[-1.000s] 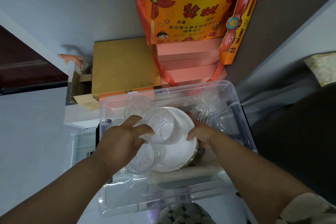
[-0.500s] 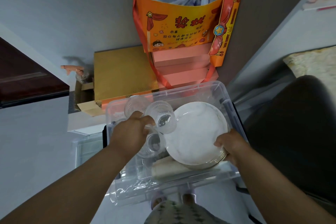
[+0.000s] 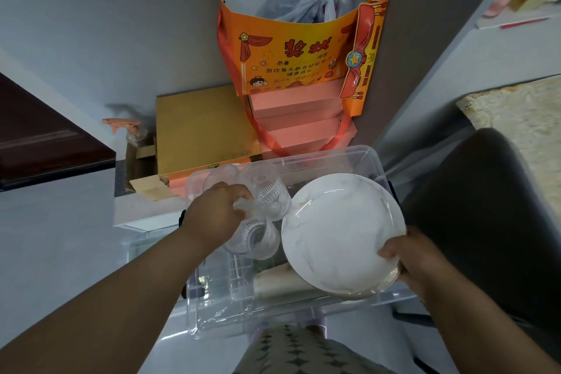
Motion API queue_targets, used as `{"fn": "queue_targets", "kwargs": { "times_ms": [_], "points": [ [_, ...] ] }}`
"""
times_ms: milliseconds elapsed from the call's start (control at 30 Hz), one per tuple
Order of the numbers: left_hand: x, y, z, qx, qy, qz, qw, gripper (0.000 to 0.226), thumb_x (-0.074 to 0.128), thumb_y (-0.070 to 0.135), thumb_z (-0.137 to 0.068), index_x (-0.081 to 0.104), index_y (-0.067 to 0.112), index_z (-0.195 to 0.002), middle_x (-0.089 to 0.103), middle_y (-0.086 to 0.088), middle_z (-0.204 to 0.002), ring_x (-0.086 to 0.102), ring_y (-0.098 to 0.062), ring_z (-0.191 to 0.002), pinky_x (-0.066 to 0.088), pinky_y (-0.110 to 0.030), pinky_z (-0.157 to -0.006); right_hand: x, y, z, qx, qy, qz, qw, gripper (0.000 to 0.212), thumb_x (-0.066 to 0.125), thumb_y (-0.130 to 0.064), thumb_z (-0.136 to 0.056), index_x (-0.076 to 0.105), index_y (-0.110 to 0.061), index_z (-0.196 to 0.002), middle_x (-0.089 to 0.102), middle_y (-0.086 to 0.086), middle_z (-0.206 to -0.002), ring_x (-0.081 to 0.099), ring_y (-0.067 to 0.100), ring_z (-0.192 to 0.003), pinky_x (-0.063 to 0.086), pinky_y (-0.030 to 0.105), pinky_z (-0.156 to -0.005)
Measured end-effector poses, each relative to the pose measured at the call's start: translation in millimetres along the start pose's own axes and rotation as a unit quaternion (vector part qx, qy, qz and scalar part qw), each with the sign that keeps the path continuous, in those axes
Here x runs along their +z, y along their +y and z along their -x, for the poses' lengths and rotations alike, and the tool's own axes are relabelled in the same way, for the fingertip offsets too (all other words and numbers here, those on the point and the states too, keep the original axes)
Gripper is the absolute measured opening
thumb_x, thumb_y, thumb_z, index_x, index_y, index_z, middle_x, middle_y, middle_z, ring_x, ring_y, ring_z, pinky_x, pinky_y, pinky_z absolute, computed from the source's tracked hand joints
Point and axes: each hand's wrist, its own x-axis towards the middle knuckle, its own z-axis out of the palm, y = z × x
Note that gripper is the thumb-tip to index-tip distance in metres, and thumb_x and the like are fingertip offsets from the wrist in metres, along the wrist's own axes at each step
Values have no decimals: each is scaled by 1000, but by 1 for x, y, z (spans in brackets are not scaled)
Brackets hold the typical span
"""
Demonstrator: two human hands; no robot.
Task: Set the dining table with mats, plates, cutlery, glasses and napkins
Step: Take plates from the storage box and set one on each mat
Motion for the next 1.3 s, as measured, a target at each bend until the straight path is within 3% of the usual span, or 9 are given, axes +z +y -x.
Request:
{"fn": "queue_targets", "kwargs": {
  "times_ms": [233, 367, 567, 667, 800, 867, 967, 1100, 1300],
  "points": [
    [7, 7, -5, -3, -11, -2, 1000, 23, 69, 20, -84, 66, 34, -103, 64, -4, -108, 63, -22, -92, 52, -34, -80, -23, 4, 25, -18, -70, -115, 991, 45, 55, 12, -72, 56, -5, -114, 64, 18, -102, 58, 36, -94, 50, 42, -74],
    [27, 15, -3, -3, -14, -86, 996, 28, 62, 19, -89, 63, 33, -114, 58, -6, -112, 62, -27, -97, 52, -33, -79, -28, 9, 27, -7, -97, -138, 986, 59, 56, 0, -45, 62, -4, -103, 69, 15, -93, 62, 35, -89, 51, 40, -65],
    [60, 19, -3, -15, -18, -107, 994, 34, 58, 16, -91, 60, 32, -120, 55, -8, -117, 63, -30, -99, 46, -30, -73, -26, 13, 22, -15, -120, -151, 981, 61, 61, -1, -46, 64, -4, -107, 74, 13, -91, 65, 37, -94, 54, 48, -77],
    [73, 16, -3, -28, -26, -102, 994, 35, 57, 15, -91, 59, 32, -122, 54, -7, -118, 63, -30, -99, 46, -30, -74, -25, 14, 20, -24, -125, -160, 979, 57, 61, 2, -50, 64, -3, -107, 74, 13, -93, 70, 31, -87, 56, 41, -72],
    [92, 10, -5, -45, -49, -102, 993, 38, 56, 16, -91, 57, 33, -125, 51, -6, -120, 64, -29, -99, 46, -29, -77, -23, 18, 16, -31, -144, -176, 973, 38, 50, 11, -75, 64, -2, -108, 73, 15, -99, 71, 29, -86, 57, 37, -71],
    [101, 6, -7, -49, -65, -111, 990, 42, 56, 14, -89, 56, 32, -127, 50, -7, -121, 64, -31, -99, 49, -33, -80, -21, 20, 13, -31, -145, -184, 972, 47, 59, 7, -65, 63, -1, -111, 70, 19, -107, 68, 33, -95, 55, 41, -80],
    [114, 2, -11, -51, -75, -124, 988, 45, 55, 11, -88, 55, 31, -128, 49, -8, -120, 63, -34, -100, 49, -36, -82, -19, 23, 9, -45, -152, -179, 971, 62, 60, 6, -50, 63, -2, -111, 70, 19, -107, 70, 31, -91, 59, 40, -74],
    [131, -3, -17, -56, -73, -120, 988, 41, 50, 10, -87, 56, 29, -124, 48, -8, -117, 64, -33, -97, 48, -36, -80, -18, 27, 5, -60, -169, -184, 966, 61, 57, 8, -49, 64, -3, -109, 72, 17, -100, 72, 27, -82, 59, 33, -59],
    [146, -7, -21, -74, -66, -95, 991, 30, 48, 18, -92, 58, 25, -119, 48, -8, -119, 62, -33, -96, 46, -33, -80, -17, 34, -1, -58, -183, -180, 965, 64, 57, 3, -50, 63, -2, -113, 71, 19, -104, 71, 31, -85, 59, 36, -61]
  ]
}}
